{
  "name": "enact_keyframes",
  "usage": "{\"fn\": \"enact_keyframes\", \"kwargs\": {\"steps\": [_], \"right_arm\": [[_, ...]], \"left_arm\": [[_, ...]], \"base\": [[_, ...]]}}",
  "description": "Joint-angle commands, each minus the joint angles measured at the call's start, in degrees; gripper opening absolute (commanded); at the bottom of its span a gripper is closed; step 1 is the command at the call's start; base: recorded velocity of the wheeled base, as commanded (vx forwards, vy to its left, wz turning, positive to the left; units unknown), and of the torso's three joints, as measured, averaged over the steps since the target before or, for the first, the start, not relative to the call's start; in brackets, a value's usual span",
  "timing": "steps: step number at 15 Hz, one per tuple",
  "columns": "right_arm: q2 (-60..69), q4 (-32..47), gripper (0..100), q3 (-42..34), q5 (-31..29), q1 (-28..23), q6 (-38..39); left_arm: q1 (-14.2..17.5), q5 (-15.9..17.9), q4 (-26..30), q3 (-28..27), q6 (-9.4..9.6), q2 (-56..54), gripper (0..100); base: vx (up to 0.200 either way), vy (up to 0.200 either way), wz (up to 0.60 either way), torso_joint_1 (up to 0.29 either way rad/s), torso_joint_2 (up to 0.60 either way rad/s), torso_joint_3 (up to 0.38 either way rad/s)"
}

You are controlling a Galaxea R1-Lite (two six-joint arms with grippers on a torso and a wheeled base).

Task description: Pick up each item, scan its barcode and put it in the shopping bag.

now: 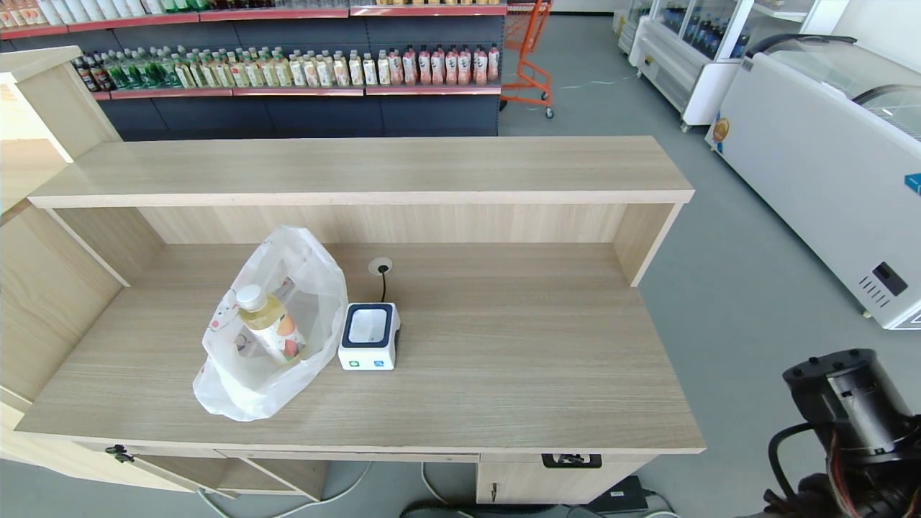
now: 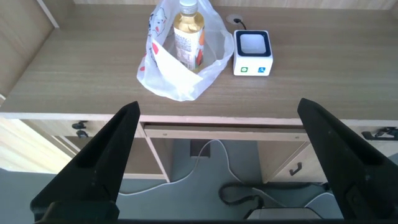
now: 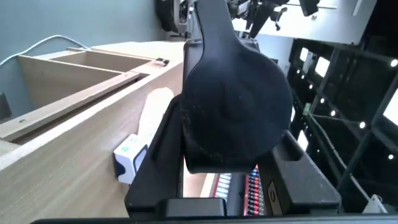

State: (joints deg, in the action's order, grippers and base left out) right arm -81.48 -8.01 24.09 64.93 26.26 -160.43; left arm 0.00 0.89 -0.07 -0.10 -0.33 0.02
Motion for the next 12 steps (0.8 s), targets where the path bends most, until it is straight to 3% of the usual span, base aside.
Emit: {"fn": "enact_keyframes", "kwargs": {"steps": [1, 12], "right_arm": [[4.6, 0.1, 0, -0.2, 0.6, 1.3, -4.6], [11.3, 0.3, 0, -0.5, 1.1, -0.9, -4.6]], "left_arm": [[0.0, 0.0, 0.0, 0.0, -0.02, 0.0, 100], [0.0, 0.0, 0.0, 0.0, -0.02, 0.0, 100]], "base": [[0.000, 0.000, 0.00, 0.000, 0.00, 0.000], [0.000, 0.000, 0.00, 0.000, 0.00, 0.000]]}}
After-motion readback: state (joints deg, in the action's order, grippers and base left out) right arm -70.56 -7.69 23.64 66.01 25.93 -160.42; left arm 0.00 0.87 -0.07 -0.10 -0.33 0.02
